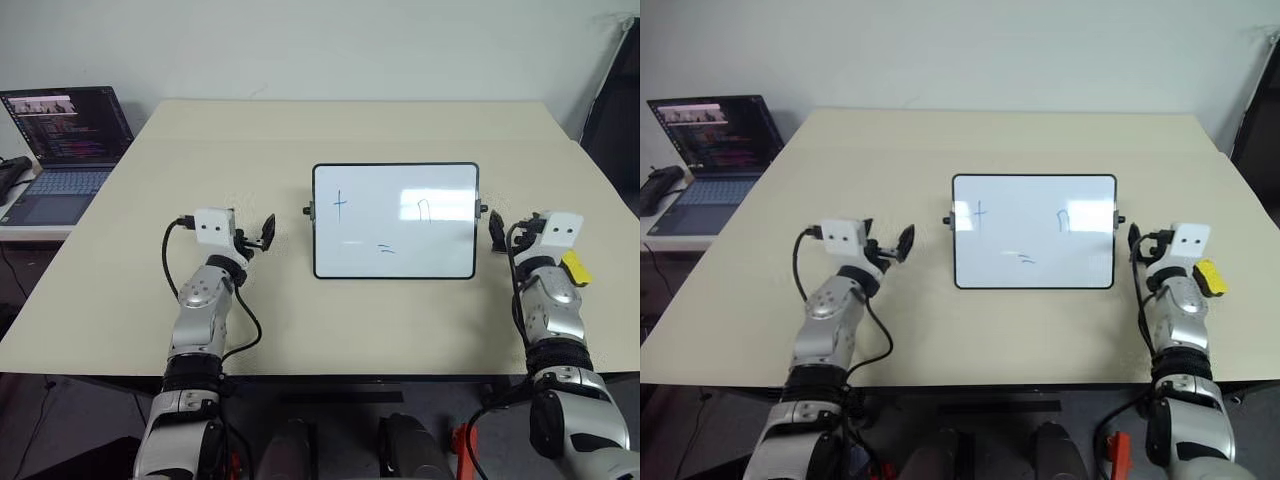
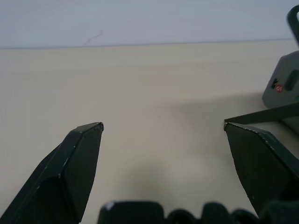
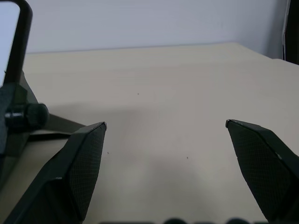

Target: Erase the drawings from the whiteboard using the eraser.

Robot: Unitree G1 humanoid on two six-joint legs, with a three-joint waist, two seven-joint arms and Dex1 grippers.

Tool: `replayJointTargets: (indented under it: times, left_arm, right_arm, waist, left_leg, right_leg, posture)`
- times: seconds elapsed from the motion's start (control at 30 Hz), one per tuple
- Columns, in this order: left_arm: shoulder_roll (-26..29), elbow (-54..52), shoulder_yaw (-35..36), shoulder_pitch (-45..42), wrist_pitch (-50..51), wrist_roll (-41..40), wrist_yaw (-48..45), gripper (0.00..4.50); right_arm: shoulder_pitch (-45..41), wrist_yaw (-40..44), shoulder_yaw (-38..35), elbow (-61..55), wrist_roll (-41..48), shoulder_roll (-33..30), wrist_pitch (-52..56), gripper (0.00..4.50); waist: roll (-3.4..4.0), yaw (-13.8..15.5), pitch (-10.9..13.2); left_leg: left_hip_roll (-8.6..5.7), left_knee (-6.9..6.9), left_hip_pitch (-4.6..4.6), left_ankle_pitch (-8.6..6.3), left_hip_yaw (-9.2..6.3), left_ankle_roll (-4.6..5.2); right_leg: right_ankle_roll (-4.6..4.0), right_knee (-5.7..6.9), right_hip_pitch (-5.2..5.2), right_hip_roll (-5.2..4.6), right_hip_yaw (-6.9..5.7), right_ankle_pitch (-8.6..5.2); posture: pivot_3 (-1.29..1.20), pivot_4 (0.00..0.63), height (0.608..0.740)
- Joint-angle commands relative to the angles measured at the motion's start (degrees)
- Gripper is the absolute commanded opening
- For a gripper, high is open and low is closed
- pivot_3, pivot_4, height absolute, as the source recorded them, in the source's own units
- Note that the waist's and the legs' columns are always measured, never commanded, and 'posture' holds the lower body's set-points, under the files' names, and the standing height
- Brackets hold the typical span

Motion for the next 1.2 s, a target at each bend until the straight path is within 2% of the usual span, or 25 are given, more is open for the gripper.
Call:
replayJointTargets:
  times: [0.03,0.27,0.5,0.8,0.97,1.07,1.2]
  left_arm:
    - [-0.4,-0.9,-0.1,-0.7,-0.1,-0.8,-0.7,4.50]
    - [-1.0,-0.6,-0.2,-0.2,-0.2,-1.0,-1.5,4.50]
    - [3.1,-1.5,0.8,2.5,1.6,-2.3,-5.8,4.50]
    - [-1.9,2.5,-1.9,-1.2,-2.8,0.8,-0.8,4.50]
    - [-1.8,2.2,-2.3,-1.5,-3.0,1.2,-0.9,4.50]
    - [2.1,1.3,-1.4,-1.5,-1.4,-0.7,-5.6,4.50]
    - [14.1,-12.7,-2.4,0.9,14.8,-14.0,-27.9,4.50]
  right_arm:
    - [-0.5,-0.3,-0.4,-1.2,0.6,0.1,-1.4,4.47]
    - [0.5,-1.2,-1.4,-3.9,1.8,-0.1,-0.6,4.47]
    - [5.1,2.1,-0.7,-8.3,3.1,-0.9,3.4,4.47]
    - [7.2,0.8,-1.4,-10.3,3.1,-1.6,4.4,4.47]
    - [7.3,2.2,-1.4,-11.8,3.8,-2.8,6.5,4.47]
    - [7.8,4.2,-1.6,-14.3,4.7,-4.5,9.6,4.47]
    - [11.8,14.1,-1.1,-26.3,10.7,-10.7,22.7,4.47]
  waist:
    - [0.00,0.0,0.0]
    - [-0.01,-0.1,0.0]
    - [0.00,-0.1,0.0]
    - [-0.02,0.1,0.0]
    - [-0.01,-0.4,0.0]
    - [-0.02,-0.6,0.0]
    - [0.00,-0.9,0.0]
  left_leg:
    - [0.00,0.00,-0.04,0.00,0.00,0.00]
    - [0.01,0.00,-0.11,0.00,0.09,0.00]
    - [0.03,-0.01,-0.10,0.00,0.10,0.00]
    - [-0.02,0.09,-0.13,0.00,0.12,0.00]
    - [0.00,0.05,-0.11,0.00,0.16,0.00]
    - [0.00,0.06,-0.11,0.00,0.16,0.00]
    - [0.03,0.02,-0.17,0.00,0.14,0.00]
  right_leg:
    - [0.00,0.01,-0.05,0.00,0.01,0.00]
    - [0.00,0.06,-0.20,0.00,0.08,0.01]
    - [0.00,0.07,-0.22,0.02,0.10,0.01]
    - [0.10,0.07,-0.20,-0.01,0.13,0.07]
    - [0.09,0.08,-0.23,0.01,0.17,0.07]
    - [0.09,0.09,-0.23,0.01,0.17,0.07]
    - [0.07,0.11,-0.30,0.04,0.16,0.05]
  posture:
    - [0.00,0.150,0.740]
    - [0.00,0.150,0.740]
    - [0.00,0.150,0.740]
    - [0.00,0.150,0.740]
    - [0.00,0.150,0.740]
    - [0.00,0.150,0.740]
    - [0.00,0.150,0.740]
